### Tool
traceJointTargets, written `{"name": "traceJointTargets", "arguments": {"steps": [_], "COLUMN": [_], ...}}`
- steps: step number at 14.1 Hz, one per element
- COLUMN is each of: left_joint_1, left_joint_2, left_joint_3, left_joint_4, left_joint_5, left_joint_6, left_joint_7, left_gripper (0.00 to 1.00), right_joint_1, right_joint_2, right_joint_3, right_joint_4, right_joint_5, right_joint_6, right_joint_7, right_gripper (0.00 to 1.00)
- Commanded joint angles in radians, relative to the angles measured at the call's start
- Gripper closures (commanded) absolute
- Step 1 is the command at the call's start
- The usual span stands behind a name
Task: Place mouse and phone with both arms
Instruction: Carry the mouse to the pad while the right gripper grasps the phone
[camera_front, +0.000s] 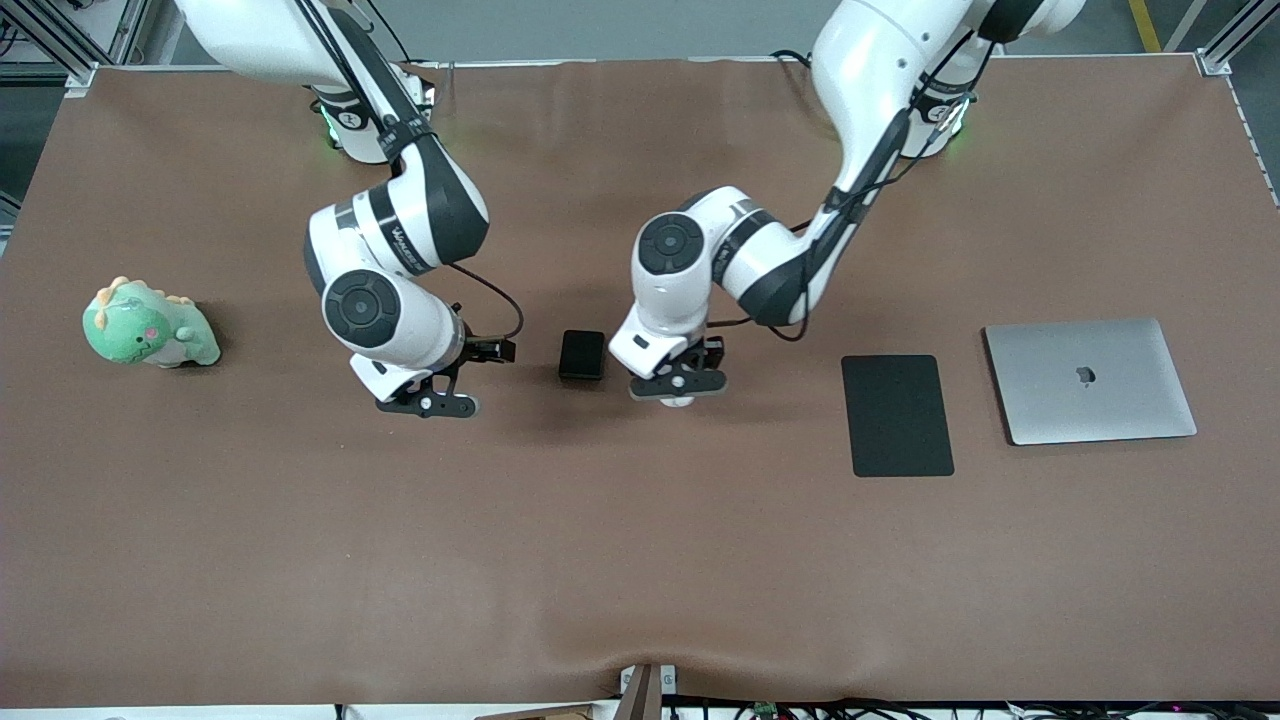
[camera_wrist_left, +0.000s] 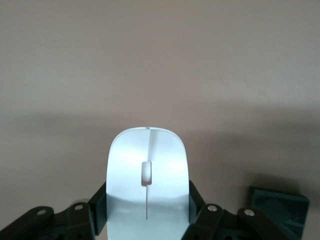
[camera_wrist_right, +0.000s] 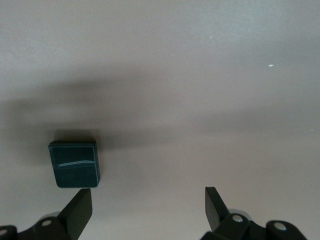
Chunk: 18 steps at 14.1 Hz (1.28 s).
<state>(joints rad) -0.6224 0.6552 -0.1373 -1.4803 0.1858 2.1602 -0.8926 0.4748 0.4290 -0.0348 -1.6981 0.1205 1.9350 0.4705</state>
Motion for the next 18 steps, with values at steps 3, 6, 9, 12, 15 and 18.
{"name": "traceJointTargets", "arguments": {"steps": [3,6,9,12,15,18], "left_joint_1": [0.147,0.236,0.306,0.371,0.452,0.551], "left_joint_2": [-0.114,-0.169,-0.222,-0.272,-0.307,-0.31], "left_joint_3": [-0.024,-0.025,-0.027,-0.027,-0.027,-0.03], "left_joint_4": [-0.064,-0.103,-0.159,-0.242,-0.311,-0.362], "left_joint_5": [0.0,-0.003,-0.006,-0.008,-0.014,-0.063], "left_joint_6": [-0.068,-0.069,-0.069,-0.069,-0.069,-0.066], "left_joint_7": [0.064,0.128,0.206,0.352,0.538,0.732], "left_gripper": [0.75,0.75,0.73,0.71,0.71,0.71], "right_joint_1": [0.077,0.131,0.174,0.205,0.214,0.226], "right_joint_2": [0.063,0.114,0.151,0.2,0.212,0.221], "right_joint_3": [-0.008,-0.008,-0.008,-0.008,-0.008,-0.008], "right_joint_4": [-0.028,-0.029,-0.031,-0.031,-0.049,-0.068], "right_joint_5": [0.025,0.065,0.087,0.103,0.103,0.103], "right_joint_6": [0.13,0.183,0.235,0.318,0.38,0.426], "right_joint_7": [0.069,0.12,0.122,0.128,0.134,0.142], "right_gripper": [0.0,0.0,0.0,0.0,0.0,0.0]}}
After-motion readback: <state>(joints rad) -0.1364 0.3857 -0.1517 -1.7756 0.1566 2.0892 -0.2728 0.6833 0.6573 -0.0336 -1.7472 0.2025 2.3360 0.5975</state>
